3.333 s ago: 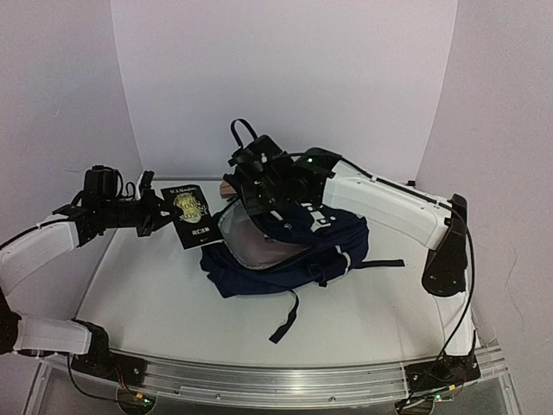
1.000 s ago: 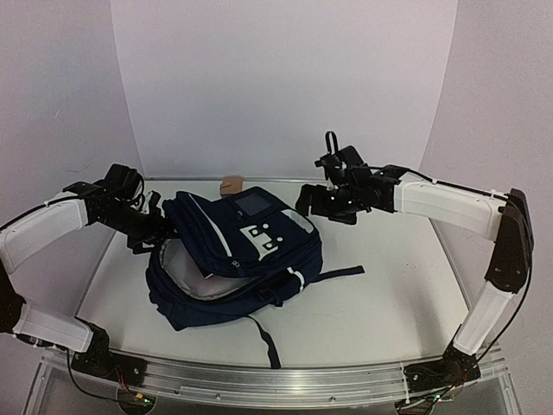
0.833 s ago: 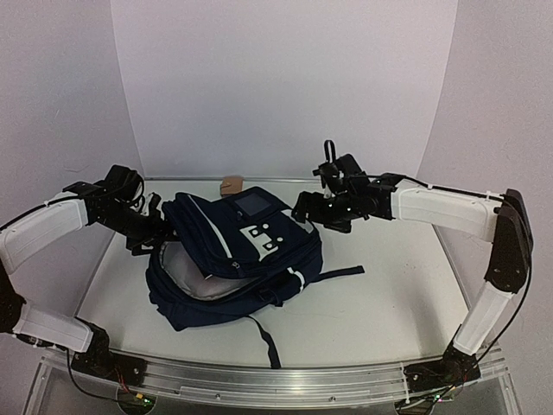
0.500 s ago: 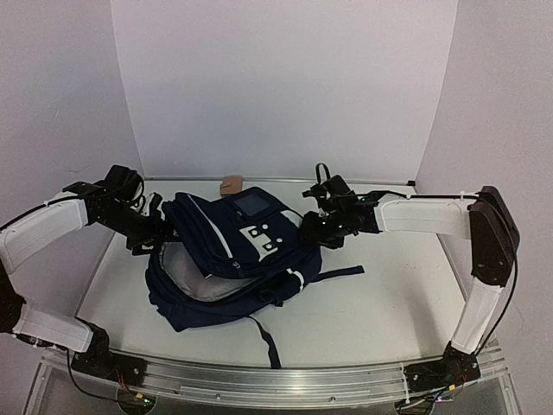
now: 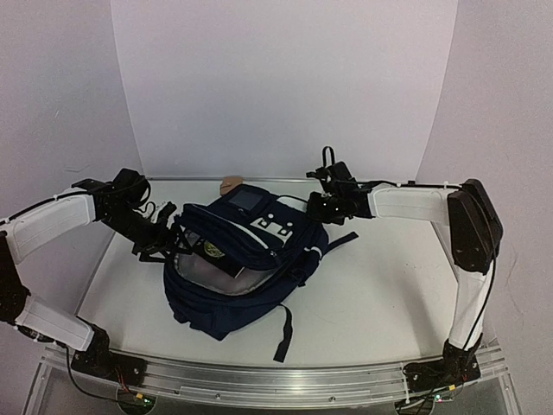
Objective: Pack the student bag
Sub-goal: Place the book in the student bag, then adjust the student bag at the center of the board.
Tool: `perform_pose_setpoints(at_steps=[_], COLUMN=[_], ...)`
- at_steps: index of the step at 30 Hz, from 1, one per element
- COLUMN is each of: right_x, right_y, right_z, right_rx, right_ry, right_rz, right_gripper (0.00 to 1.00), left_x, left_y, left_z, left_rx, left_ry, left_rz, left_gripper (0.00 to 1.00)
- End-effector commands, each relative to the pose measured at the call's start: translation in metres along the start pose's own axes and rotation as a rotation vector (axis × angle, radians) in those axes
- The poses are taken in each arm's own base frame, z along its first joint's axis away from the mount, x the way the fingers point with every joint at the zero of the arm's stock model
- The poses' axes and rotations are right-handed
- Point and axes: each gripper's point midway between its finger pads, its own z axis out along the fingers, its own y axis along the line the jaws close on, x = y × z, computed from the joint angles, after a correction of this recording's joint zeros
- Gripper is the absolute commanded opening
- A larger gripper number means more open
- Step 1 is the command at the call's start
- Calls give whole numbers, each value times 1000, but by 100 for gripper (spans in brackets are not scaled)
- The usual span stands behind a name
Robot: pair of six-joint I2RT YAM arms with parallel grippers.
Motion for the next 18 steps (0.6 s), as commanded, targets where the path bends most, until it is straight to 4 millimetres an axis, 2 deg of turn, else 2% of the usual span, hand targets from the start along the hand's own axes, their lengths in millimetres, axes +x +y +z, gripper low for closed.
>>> perform_pose_setpoints(at_steps=[1, 5, 8, 9, 10, 12, 13, 15, 18], right_x=[-65, -89, -102, -105, -106, -104, -106, -101, -83], right_y=[-74, -85, -72, -66, -62, -57, -54, -49, -46], right_z=[20, 33, 28, 23, 17, 4, -5, -22, -46], right_rx=[226, 243, 191, 165, 145, 113, 97, 57, -3], right_ry=[-140, -165, -175, -173, -172, -160, -164, -145, -95], right_rz=[-55, -87, -125, -137, -144, -147, -141, -125, -84], right_gripper=[0, 0, 0, 6, 16, 51, 62, 77, 91], left_x=[9, 19, 5, -4, -13, -37, -50, -68, -94], left_y=[-40, -48, -46, -47, -48, -55, -59, -67, -71], left_z=[-11, -10, -15, -16, -17, -17, -16, -12, -1], left_rx=[138, 159, 118, 113, 119, 157, 183, 240, 282], left_ry=[70, 122, 44, 1, -35, -122, -165, -210, -259], left_rz=[110, 143, 150, 149, 145, 120, 121, 105, 82], left_gripper=[81, 80, 82, 84, 85, 86, 87, 87, 87])
